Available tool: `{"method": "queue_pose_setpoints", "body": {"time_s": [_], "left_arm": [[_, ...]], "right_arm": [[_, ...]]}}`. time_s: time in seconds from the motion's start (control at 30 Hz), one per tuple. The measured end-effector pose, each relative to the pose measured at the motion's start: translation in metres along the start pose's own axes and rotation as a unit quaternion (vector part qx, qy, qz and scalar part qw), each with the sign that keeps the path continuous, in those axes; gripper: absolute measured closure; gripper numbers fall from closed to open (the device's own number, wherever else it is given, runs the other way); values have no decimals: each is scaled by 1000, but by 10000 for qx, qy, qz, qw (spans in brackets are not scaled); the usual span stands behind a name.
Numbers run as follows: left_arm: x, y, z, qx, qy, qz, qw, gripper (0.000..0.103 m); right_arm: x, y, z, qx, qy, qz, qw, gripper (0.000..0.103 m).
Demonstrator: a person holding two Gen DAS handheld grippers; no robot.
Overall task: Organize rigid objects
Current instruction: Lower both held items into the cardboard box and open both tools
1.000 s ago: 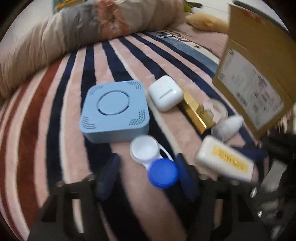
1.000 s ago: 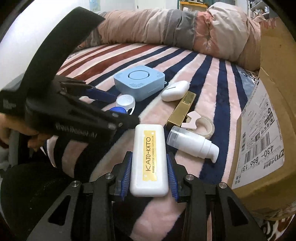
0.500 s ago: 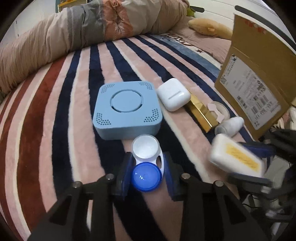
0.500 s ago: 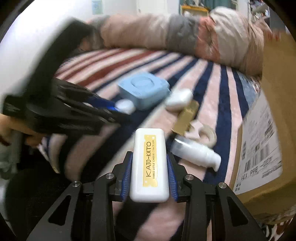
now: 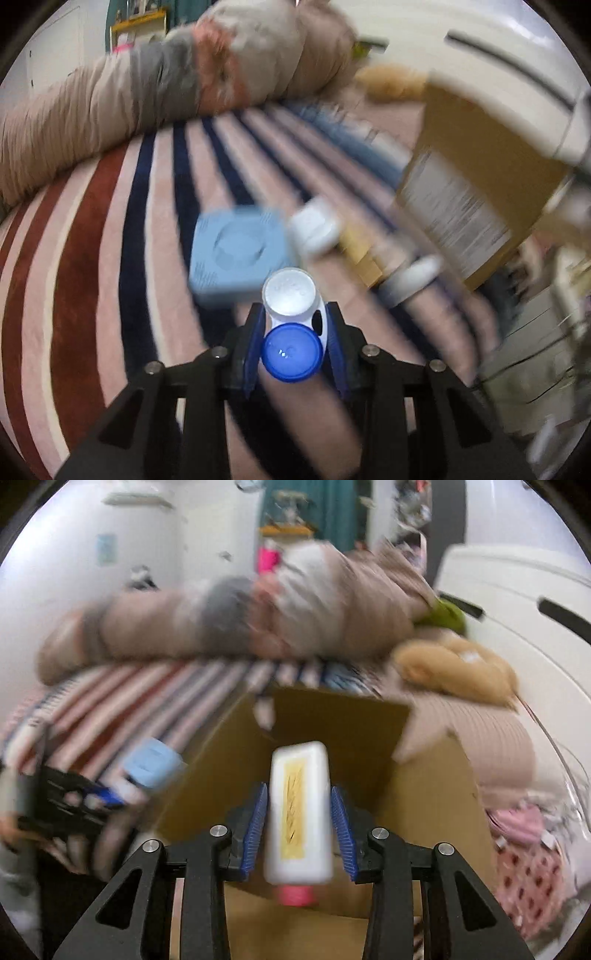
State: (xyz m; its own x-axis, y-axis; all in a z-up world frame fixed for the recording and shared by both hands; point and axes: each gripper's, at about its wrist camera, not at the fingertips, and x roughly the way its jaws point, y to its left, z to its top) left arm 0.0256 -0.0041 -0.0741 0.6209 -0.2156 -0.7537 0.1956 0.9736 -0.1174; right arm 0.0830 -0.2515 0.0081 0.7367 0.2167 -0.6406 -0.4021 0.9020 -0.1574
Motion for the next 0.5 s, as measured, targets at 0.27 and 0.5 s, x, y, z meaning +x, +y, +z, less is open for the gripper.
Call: {"method": "queue_pose_setpoints", "body": {"time_s": [0.27,0.5], "left_arm": [[-62,-109,101,1166,-686,-816,9874,73],[14,-175,156,1540,325,-1036,9821,71]], "right_arm": [[-17,-22,-20,160,-250,264,9992,40],[-36,-30,-32,57,-632,100,9979,12]]}}
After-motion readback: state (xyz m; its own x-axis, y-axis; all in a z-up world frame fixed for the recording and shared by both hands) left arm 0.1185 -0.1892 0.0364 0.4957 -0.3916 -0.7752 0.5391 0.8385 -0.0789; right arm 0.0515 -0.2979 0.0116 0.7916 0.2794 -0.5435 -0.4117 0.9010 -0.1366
